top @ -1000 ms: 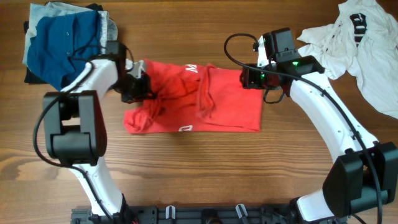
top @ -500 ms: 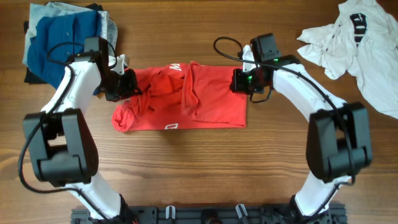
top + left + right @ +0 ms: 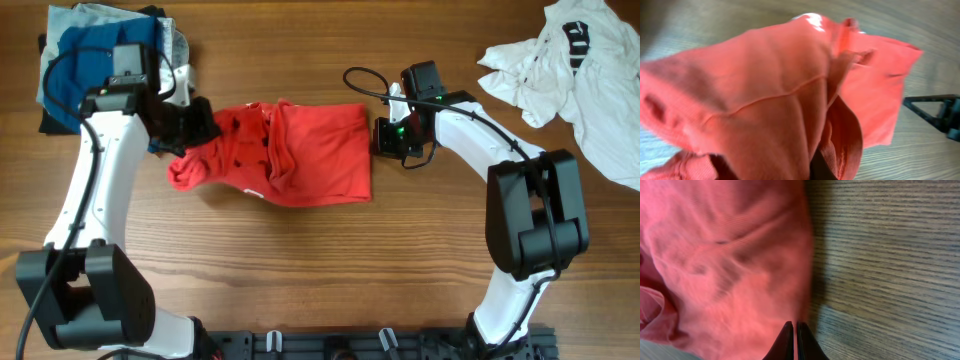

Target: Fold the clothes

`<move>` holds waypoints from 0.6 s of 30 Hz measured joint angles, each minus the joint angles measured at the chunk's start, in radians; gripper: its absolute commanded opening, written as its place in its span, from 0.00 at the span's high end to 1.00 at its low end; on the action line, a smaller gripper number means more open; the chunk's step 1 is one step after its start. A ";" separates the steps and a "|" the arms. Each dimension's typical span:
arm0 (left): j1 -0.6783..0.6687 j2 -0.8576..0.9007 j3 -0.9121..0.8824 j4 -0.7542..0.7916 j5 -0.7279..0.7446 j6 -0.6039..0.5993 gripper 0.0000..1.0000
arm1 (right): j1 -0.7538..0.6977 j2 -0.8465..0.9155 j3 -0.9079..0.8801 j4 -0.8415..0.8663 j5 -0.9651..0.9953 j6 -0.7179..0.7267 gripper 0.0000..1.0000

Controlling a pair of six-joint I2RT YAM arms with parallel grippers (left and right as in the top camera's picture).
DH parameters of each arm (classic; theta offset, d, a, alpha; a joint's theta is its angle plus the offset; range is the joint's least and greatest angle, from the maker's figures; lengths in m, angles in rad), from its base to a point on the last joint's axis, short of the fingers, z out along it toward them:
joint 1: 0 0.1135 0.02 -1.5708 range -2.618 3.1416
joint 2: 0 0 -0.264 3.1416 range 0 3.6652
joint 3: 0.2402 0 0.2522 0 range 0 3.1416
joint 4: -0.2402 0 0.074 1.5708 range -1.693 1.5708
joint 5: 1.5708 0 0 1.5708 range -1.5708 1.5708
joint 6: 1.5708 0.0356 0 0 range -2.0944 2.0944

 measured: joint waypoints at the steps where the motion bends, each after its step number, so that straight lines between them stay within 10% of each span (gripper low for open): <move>1: -0.016 -0.002 0.004 0.008 -0.002 -0.001 0.96 | 0.000 0.000 0.000 0.000 0.000 -0.001 0.96; 18: -0.443 0.098 0.010 0.298 -0.066 -0.106 0.96 | -0.007 -0.002 0.000 0.033 -0.072 -0.003 0.96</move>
